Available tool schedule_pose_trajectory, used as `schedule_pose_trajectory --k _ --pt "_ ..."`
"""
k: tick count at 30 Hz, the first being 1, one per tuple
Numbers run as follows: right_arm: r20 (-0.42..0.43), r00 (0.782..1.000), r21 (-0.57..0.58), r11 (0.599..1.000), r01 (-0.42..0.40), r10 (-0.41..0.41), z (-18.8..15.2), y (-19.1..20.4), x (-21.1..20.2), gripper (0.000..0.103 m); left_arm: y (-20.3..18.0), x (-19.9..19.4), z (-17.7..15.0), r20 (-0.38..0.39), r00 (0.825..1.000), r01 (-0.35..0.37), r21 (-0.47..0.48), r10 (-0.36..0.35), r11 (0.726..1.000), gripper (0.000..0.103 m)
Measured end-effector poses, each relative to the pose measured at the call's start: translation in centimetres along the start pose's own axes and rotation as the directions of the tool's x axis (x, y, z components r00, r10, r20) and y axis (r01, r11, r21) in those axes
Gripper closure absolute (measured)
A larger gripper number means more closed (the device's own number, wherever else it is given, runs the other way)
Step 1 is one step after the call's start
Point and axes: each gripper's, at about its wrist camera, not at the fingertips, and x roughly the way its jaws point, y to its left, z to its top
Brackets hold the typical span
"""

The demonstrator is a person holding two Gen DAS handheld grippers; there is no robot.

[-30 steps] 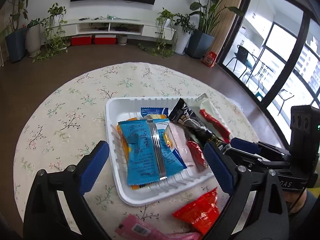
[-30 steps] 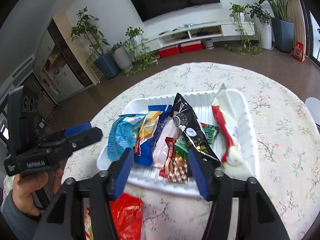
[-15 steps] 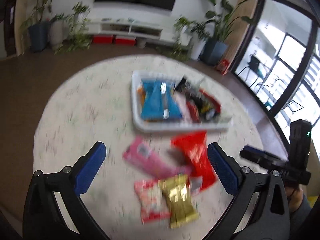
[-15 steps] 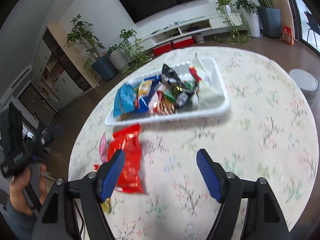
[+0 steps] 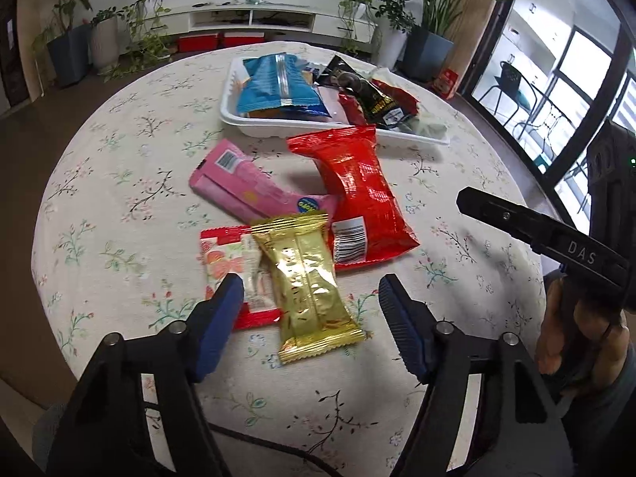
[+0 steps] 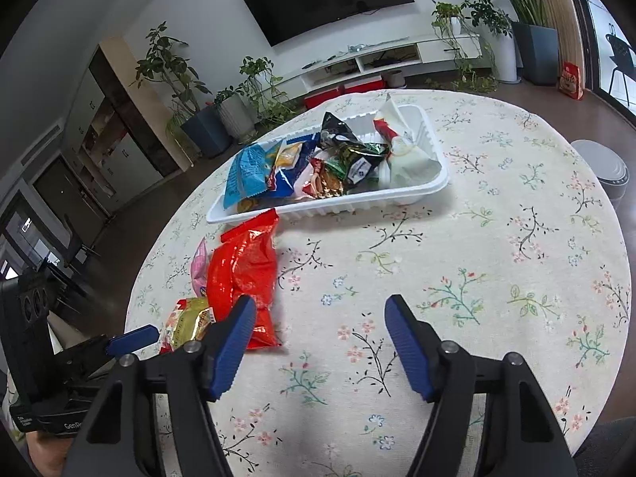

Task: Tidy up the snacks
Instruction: 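Grasp the gold packet with the left tool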

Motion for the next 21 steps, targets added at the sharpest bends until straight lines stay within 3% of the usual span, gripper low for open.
schedule_pose_trajectory --k 10,18,21 --pt "0.012 1.000 -0.007 1.000 -0.003 0.003 -0.2 -0.5 0.2 0.036 -0.4 2.5 1.3 -0.065 0.998 -0.007 0.010 0.008 1.000 0.053" --pt "0.013 1.000 -0.006 1.000 -0.011 0.011 -0.2 -0.7 0.2 0.036 -0.3 4.1 1.7 -0.097 0.995 -0.029 0.021 0.031 0.999 0.054" --pt "0.010 1.000 -0.004 1.000 -0.010 0.010 -0.2 -0.8 0.3 0.036 -0.1 4.3 2.0 -0.098 0.994 -0.037 0.025 0.039 0.999 0.061"
